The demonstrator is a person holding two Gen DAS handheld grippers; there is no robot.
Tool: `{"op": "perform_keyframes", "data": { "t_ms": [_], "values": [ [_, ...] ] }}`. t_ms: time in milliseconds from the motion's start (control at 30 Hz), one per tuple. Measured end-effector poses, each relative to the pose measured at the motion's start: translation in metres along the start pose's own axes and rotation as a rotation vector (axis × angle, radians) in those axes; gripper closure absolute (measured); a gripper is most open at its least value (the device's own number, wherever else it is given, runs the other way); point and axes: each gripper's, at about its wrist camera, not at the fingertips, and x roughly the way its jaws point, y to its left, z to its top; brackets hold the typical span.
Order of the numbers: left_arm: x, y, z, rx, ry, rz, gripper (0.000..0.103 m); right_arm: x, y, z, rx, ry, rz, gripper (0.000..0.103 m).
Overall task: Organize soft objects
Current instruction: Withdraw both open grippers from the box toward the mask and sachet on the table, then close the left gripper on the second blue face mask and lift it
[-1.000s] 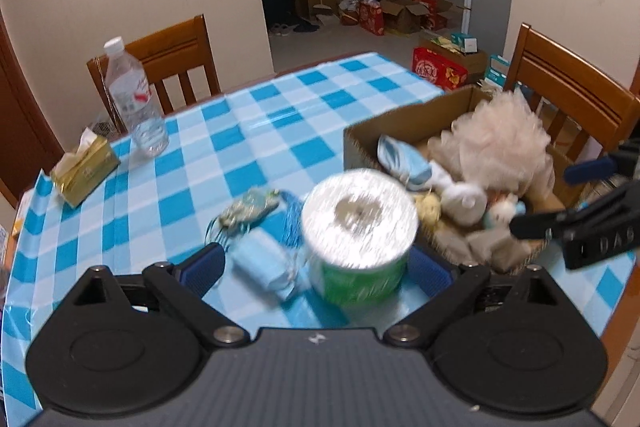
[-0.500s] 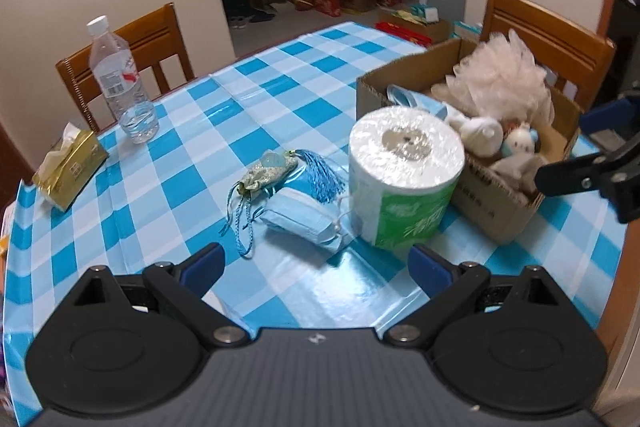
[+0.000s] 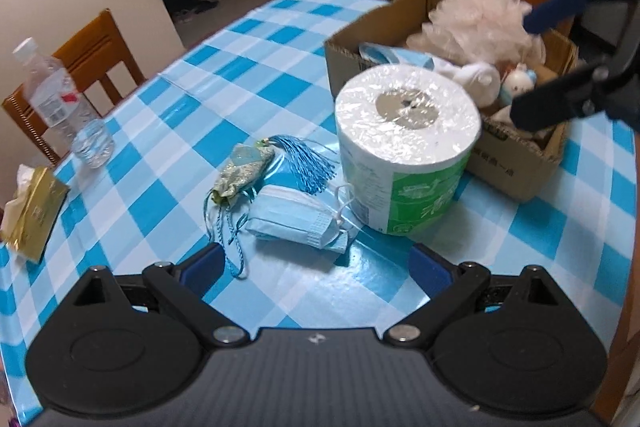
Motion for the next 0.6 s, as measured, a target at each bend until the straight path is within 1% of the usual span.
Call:
{"op": "perform_keyframes", "data": {
  "t_ms": [100, 167, 267, 367, 500, 600],
  "values": [
    [0.014, 0.002, 0.006, 0.039, 0.018, -0.037, 0.005, 0.01, -0.006, 0.011, -0.042, -0.002, 0.029, 0.0],
    [0.026, 0.005, 0.009, 0.056, 0.044, -0.058, 0.005, 0.017, -0.01, 0.017, -0.066, -0.004, 0.036, 0.0],
    [0.04, 0.01, 0.012, 0.083, 0.072, -0.045, 0.005, 0.028, -0.017, 0.028, -0.076, 0.009, 0.058, 0.0],
    [0.053, 0.015, 0.016, 0.1, 0.091, -0.066, 0.005, 0.038, -0.022, 0.037, -0.091, 0.015, 0.097, 0.0],
    [0.07, 0.021, 0.02, 0.124, 0.113, -0.068, 0.006, 0.053, -0.028, 0.051, -0.104, 0.034, 0.135, 0.0],
    [0.078, 0.024, 0.021, 0.132, 0.131, -0.085, 0.006, 0.062, -0.03, 0.058, -0.109, 0.045, 0.158, 0.0]
  ]
}}
